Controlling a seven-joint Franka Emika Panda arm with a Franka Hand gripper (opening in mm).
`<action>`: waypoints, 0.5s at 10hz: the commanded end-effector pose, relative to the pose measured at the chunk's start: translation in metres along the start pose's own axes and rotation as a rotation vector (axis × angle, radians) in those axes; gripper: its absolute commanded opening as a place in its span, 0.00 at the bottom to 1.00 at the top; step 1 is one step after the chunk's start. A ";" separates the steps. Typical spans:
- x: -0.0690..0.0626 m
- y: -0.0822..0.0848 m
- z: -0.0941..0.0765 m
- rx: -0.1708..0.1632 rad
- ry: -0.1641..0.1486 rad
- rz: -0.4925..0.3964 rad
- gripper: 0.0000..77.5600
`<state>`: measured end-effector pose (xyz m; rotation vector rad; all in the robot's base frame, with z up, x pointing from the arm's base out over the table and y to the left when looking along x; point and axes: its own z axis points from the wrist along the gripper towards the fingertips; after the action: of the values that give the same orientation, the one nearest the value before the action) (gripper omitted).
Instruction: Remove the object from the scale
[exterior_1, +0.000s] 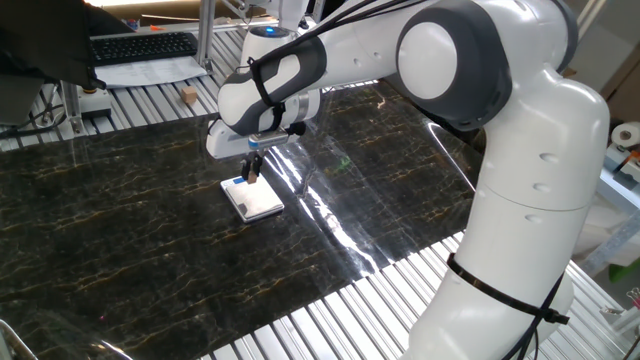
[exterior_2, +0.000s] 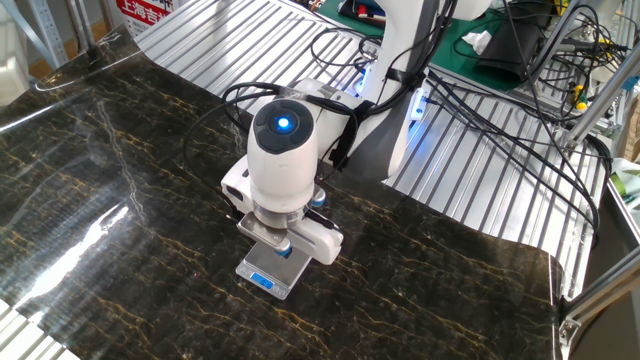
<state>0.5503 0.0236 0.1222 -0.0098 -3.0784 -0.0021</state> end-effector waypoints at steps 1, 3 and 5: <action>-0.001 0.000 -0.002 0.000 -0.004 -0.005 0.02; -0.001 0.000 -0.002 0.000 -0.007 -0.007 0.02; -0.001 0.000 -0.002 0.004 -0.008 -0.004 0.02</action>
<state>0.5501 0.0235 0.1221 -0.0005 -3.0800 -0.0008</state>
